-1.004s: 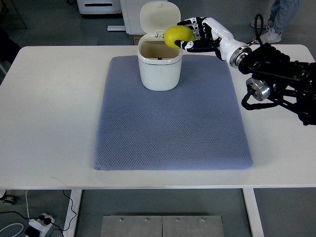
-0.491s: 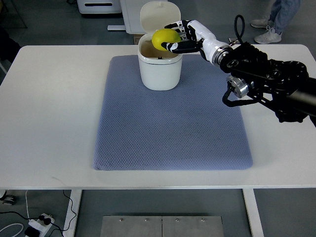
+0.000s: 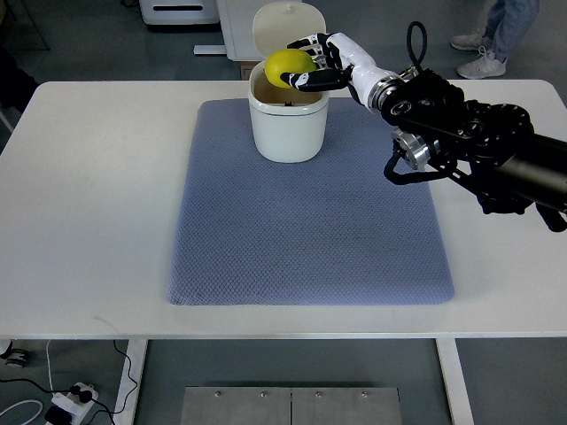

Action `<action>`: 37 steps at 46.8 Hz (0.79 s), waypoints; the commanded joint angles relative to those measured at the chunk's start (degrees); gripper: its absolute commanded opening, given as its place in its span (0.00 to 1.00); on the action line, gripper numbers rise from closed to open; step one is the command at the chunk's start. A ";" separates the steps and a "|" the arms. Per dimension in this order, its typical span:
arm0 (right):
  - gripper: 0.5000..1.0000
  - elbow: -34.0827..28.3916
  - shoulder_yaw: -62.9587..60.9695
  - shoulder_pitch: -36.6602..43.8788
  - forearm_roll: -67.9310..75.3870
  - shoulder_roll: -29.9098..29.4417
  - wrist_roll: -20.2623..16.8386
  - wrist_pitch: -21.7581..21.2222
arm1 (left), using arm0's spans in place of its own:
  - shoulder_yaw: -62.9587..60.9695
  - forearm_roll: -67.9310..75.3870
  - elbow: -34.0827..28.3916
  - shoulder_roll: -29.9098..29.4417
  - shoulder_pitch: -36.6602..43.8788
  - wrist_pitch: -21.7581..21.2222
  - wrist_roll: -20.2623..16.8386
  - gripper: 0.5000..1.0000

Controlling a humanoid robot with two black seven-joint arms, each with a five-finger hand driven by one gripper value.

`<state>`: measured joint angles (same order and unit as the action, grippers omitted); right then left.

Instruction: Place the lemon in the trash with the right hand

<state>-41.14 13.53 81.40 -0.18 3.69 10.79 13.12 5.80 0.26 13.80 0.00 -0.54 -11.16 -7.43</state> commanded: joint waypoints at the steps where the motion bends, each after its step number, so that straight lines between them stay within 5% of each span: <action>1: 0.70 0.18 0.00 -0.01 -0.08 0.00 -0.77 0.07 | 0.00 0.00 0.00 0.00 0.01 0.00 -0.04 1.00; 16: 0.97 1.06 -0.09 0.69 -0.17 0.09 -1.65 0.07 | 0.00 0.00 0.00 0.00 0.01 0.00 -0.04 1.00; 37: 1.00 -2.53 0.09 2.10 -0.70 2.98 -1.47 -0.72 | 0.00 0.00 0.00 0.00 0.01 0.00 -0.04 1.00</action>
<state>-42.14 13.61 83.49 -0.88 5.36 9.15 12.50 5.80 0.26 13.80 0.00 -0.58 -11.16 -7.47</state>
